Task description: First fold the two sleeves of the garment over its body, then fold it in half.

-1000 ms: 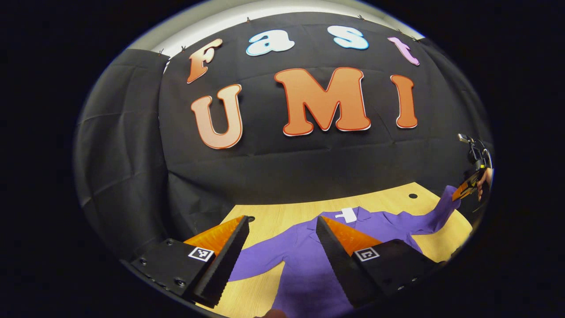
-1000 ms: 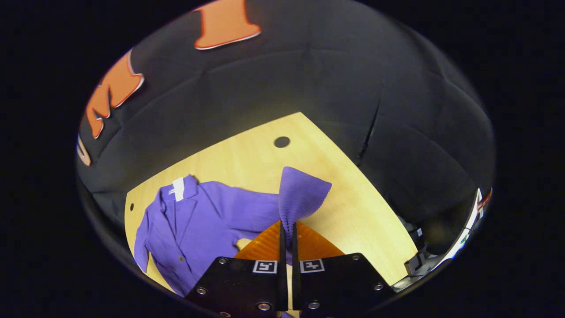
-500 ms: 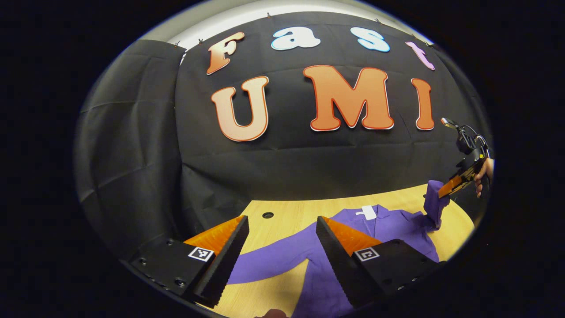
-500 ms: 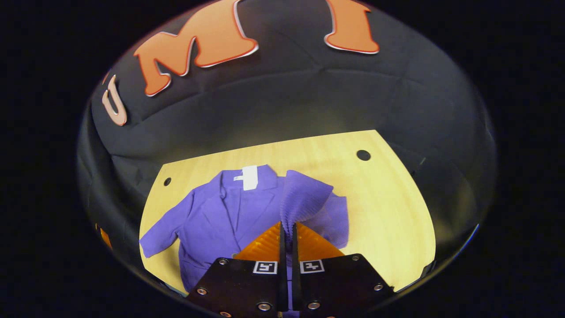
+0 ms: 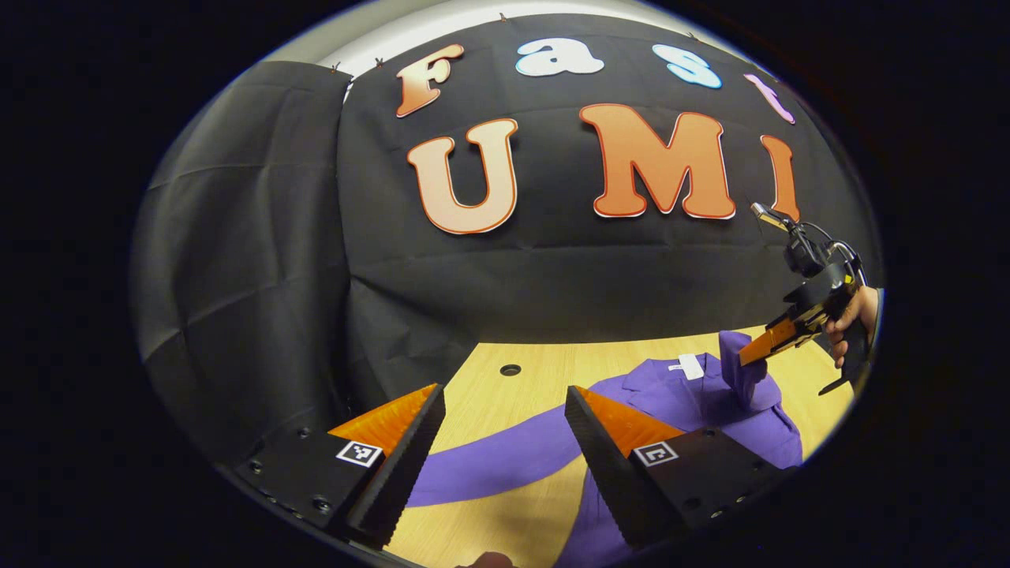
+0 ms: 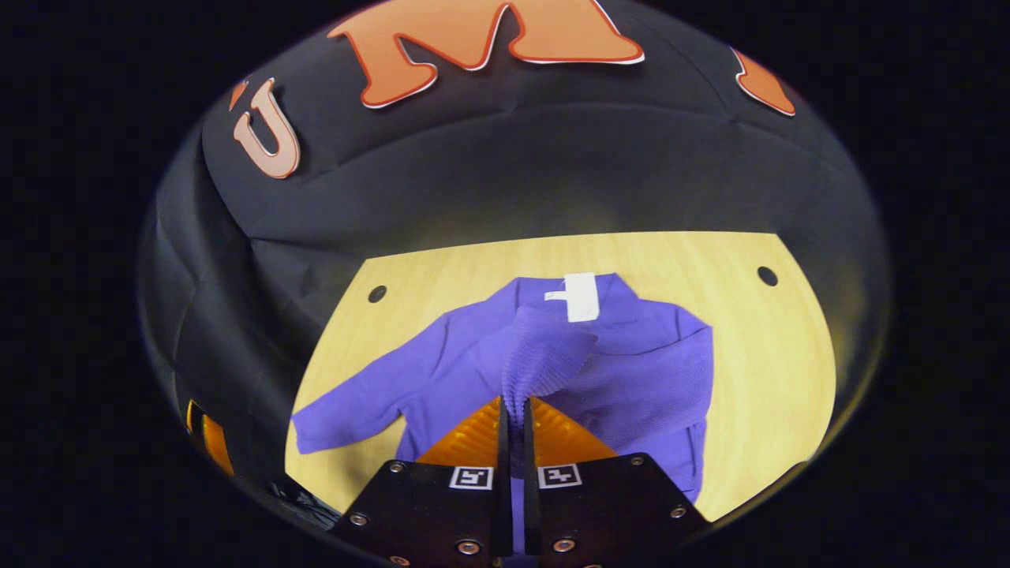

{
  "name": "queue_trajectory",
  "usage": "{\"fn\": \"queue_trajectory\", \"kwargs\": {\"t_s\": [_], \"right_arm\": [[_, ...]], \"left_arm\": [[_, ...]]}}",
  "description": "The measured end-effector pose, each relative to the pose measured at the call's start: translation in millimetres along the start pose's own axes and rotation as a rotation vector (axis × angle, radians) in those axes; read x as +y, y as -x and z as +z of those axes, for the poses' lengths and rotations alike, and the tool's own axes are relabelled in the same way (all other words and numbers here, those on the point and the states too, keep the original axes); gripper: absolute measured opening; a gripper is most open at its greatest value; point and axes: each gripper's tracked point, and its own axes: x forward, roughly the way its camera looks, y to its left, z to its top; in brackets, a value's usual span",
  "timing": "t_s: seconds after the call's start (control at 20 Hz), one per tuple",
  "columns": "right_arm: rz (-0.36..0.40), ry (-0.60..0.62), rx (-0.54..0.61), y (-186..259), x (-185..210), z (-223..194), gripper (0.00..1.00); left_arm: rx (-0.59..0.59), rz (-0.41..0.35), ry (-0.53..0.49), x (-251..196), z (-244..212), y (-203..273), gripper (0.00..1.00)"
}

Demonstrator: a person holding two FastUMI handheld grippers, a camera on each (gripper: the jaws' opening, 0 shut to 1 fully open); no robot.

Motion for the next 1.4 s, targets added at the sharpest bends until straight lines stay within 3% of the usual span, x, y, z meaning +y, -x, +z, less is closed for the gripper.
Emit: {"fn": "queue_trajectory", "kwargs": {"t_s": [0.1,0.2,0.25,0.45,0.55,0.65,0.9,1.0,1.05,1.15,1.4], "right_arm": [[0.054,-0.022,-0.04,7,17,9,0.11],[0.109,-0.03,-0.12,25,29,28,0.27],[0.114,-0.027,-0.152,33,25,35,0.5],[0.044,0.062,-0.291,72,-7,54,0.87],[-0.002,0.098,-0.348,91,-22,62,0.93],[-0.06,0.134,-0.416,117,-39,69,0.95],[-0.144,0.14,-0.542,174,-60,80,0.95],[-0.184,0.138,-0.59,196,-67,80,0.95],[-0.202,0.141,-0.592,202,-69,77,1.0],[-0.228,0.141,-0.591,208,-74,67,0.95],[-0.299,0.12,-0.568,218,-83,40,0.95]], "left_arm": [[0.001,0.005,-0.013,7,0,-7,1.0],[0.003,0.011,-0.022,13,0,-14,1.0],[0.003,0.017,-0.028,15,0,-18,1.0],[0.036,0.037,-0.036,37,-6,-45,0.99],[0.105,0.046,0.01,52,-23,-60,0.99],[0.211,0.082,0.113,87,-48,-81,0.99],[0.406,0.167,0.213,154,-101,-104,1.0],[0.572,0.149,0.283,168,-145,-101,1.0],[0.62,0.138,0.309,171,-163,-104,1.0],[0.772,0.111,0.371,162,-200,-105,0.99],[1.039,0.047,0.493,153,-264,-108,0.94]]}}
